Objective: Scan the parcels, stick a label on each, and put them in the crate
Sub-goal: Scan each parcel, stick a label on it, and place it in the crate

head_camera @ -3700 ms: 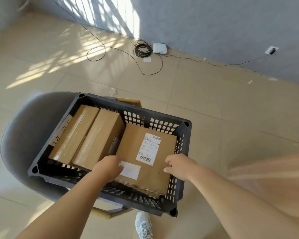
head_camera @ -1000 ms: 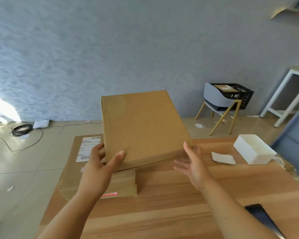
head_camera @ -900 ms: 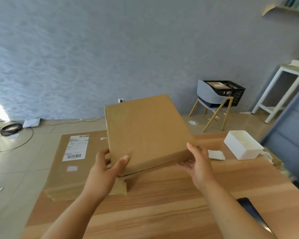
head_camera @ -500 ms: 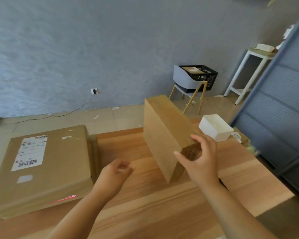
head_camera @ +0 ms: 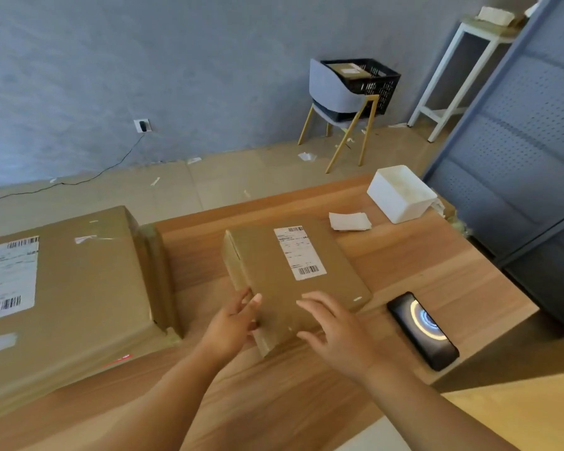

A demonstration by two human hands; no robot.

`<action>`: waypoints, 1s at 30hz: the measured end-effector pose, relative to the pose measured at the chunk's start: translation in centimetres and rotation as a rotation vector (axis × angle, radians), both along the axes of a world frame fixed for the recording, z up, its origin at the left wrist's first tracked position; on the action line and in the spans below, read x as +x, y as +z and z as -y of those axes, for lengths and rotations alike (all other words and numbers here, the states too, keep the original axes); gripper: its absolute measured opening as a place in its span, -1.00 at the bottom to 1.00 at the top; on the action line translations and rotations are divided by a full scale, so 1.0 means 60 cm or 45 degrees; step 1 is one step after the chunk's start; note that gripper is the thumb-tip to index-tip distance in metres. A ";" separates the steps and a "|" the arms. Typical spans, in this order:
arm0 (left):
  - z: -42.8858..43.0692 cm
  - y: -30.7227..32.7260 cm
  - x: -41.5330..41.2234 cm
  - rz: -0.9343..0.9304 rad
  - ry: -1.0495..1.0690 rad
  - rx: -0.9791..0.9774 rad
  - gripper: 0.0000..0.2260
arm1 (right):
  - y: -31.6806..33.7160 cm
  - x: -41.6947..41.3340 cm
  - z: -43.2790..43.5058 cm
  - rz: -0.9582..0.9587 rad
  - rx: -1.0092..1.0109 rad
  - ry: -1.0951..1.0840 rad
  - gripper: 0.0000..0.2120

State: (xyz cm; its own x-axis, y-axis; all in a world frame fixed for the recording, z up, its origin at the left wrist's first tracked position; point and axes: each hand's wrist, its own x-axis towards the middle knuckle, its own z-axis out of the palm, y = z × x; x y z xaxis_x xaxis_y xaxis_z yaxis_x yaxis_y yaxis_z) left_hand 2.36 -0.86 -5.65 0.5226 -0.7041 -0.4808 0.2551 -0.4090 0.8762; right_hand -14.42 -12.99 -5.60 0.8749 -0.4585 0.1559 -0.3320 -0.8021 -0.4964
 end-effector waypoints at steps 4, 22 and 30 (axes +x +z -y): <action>-0.010 -0.032 -0.004 -0.020 -0.033 0.080 -0.50 | -0.020 -0.005 0.031 -0.066 0.139 -0.231 -0.61; 0.037 -0.086 -0.037 0.654 0.200 0.462 -0.49 | -0.075 -0.062 0.231 -0.565 0.443 -0.507 -0.61; 0.108 -0.082 -0.123 1.157 0.216 0.695 -0.67 | -0.120 -0.168 0.305 -0.706 0.174 -0.547 -0.33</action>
